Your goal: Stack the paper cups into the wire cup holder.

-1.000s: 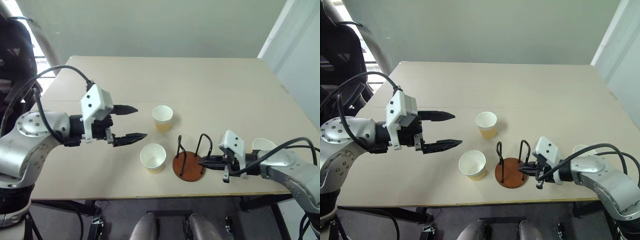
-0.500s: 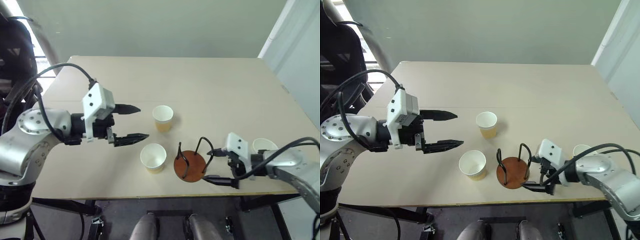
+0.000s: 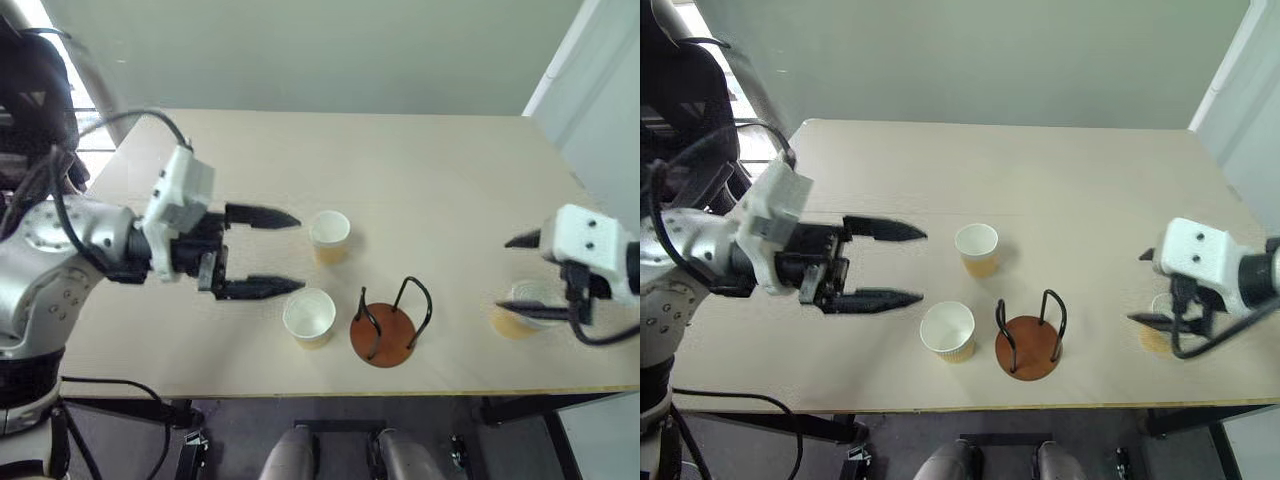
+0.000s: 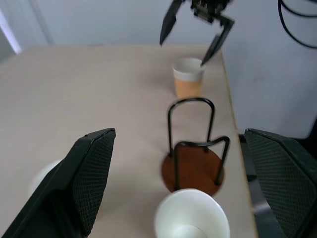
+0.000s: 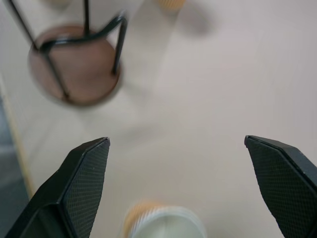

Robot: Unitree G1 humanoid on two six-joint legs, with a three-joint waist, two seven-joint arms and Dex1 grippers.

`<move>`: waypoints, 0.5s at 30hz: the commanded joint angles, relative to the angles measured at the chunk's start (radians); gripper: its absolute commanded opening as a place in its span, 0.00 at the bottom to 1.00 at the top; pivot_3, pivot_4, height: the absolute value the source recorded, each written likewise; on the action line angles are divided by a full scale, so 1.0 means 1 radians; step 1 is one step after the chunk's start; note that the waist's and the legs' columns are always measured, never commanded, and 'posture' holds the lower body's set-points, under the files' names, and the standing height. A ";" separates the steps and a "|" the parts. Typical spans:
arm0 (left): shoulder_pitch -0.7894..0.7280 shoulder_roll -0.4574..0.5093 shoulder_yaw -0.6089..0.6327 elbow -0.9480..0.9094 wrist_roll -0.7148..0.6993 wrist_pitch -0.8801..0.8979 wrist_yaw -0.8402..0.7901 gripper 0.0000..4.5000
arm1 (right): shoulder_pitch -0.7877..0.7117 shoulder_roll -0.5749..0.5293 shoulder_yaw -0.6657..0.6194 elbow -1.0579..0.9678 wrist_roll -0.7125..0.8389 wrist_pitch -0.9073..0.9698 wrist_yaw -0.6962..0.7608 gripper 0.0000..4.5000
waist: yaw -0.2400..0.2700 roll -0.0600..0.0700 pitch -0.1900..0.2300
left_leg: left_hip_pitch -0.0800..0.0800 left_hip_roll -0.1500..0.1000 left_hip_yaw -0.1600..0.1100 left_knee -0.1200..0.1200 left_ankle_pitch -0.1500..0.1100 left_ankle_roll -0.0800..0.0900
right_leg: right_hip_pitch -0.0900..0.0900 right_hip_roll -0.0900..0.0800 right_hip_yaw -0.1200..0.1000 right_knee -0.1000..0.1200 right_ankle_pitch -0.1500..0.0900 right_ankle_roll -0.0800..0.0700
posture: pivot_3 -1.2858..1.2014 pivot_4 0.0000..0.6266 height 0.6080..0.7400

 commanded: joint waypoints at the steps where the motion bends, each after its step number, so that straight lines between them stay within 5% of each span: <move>1: -0.025 -0.019 0.033 -0.010 -0.046 -0.005 -0.001 1.00 | 0.113 0.007 -0.149 -0.006 -0.085 -0.024 0.073 0.99 | 0.001 0.000 0.000 | -0.001 0.000 0.000 0.000 0.000 0.000 | -0.001 0.000 0.000 0.000 0.000 0.000 | 0.52 0.24 1.00; 8: -0.034 -0.026 0.029 -0.003 -0.037 -0.010 0.005 1.00 | 0.201 0.026 -0.149 0.000 -0.152 -0.066 0.069 0.99 | -0.004 0.000 0.000 | 0.003 0.000 0.001 0.000 -0.001 0.001 | 0.002 0.000 0.000 0.000 0.000 0.000 | 0.52 0.24 1.00; 15: -0.023 -0.028 0.062 -0.031 -0.065 0.000 0.040 1.00 | 0.151 0.016 0.010 0.081 -0.211 -0.148 0.023 0.99 | -0.008 0.001 0.000 | 0.006 0.000 0.001 0.002 0.002 0.004 | 0.006 0.000 0.002 0.000 -0.001 -0.002 | 0.52 0.24 1.00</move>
